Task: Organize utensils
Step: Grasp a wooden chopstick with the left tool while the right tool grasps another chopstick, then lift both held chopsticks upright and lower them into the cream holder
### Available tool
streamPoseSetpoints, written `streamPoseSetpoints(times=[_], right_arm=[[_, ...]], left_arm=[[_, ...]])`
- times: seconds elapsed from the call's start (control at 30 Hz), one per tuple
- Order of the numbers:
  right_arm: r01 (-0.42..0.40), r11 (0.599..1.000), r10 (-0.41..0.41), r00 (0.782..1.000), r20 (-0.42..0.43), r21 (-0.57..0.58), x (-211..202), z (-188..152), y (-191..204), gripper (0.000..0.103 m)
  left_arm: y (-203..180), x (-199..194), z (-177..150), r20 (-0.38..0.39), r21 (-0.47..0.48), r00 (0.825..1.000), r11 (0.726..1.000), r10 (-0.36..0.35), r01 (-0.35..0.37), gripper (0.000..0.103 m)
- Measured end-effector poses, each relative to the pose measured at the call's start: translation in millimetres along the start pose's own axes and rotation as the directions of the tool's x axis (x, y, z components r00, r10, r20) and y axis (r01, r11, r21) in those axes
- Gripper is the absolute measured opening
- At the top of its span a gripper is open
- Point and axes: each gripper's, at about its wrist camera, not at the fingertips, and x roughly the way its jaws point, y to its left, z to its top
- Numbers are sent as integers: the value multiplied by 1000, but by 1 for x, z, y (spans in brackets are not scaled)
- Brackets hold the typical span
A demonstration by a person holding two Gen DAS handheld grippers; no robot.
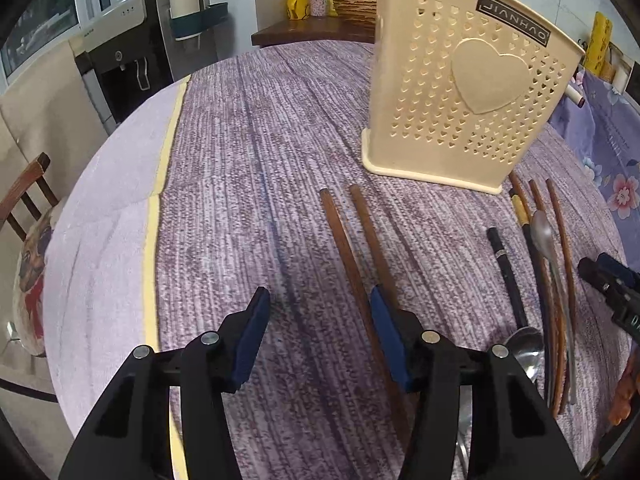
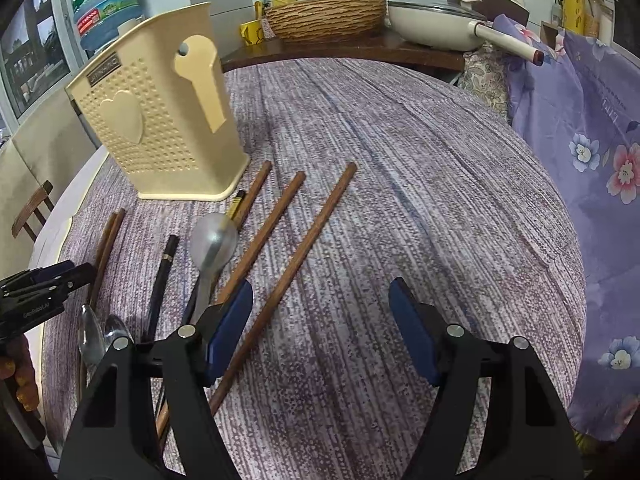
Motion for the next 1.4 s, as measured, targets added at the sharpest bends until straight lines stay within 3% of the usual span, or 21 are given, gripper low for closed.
streamPoseSetpoints(times=[0.13, 0.2, 0.33, 0.53, 0.7, 0.83, 0.9, 1.0, 1.13, 1.23, 1.4], right_arm=[[-22, 999, 23, 999, -30, 40, 9, 13, -5, 69], [-24, 998, 27, 999, -46, 59, 14, 19, -5, 61], [16, 997, -11, 998, -65, 71, 26, 32, 0, 55], [42, 994, -34, 996, -81, 100, 37, 39, 3, 43], [74, 987, -63, 995, -77, 141, 41, 44, 5, 33], [108, 983, -98, 993, -68, 149, 45, 47, 11, 30], [131, 982, -124, 990, -63, 138, 47, 48, 16, 29], [155, 980, -150, 987, -51, 121, 49, 48, 22, 23], [161, 980, -158, 987, -39, 115, 49, 47, 23, 11], [140, 984, -136, 990, -40, 107, 51, 49, 22, 10], [67, 986, -60, 997, -50, 151, 54, 55, 12, 9]], left_arm=[[6, 3, 4, -16, -17, 1000, 1000, -3, 3, 52], [7, 7, 8, -22, -26, 1000, 1000, -1, 0, 52], [10, 9, 16, -24, -66, 999, 997, -31, 29, 52], [5, 22, 29, -51, -94, 999, 996, -11, 6, 51], [-1, 31, 36, -43, -101, 996, 992, 73, -77, 48], [-1, 31, 34, -27, -120, 995, 988, 98, -101, 47], [-3, 31, 34, -21, -132, 994, 985, 111, -113, 33], [-7, 27, 29, -16, -117, 993, 986, 119, -120, 22], [-11, 23, 25, 1, -102, 992, 987, 122, -122, 15], [-15, 20, 21, 8, -94, 992, 988, 125, -124, 10], [-10, 21, 24, 2, -108, 996, 990, 95, -94, 9]])
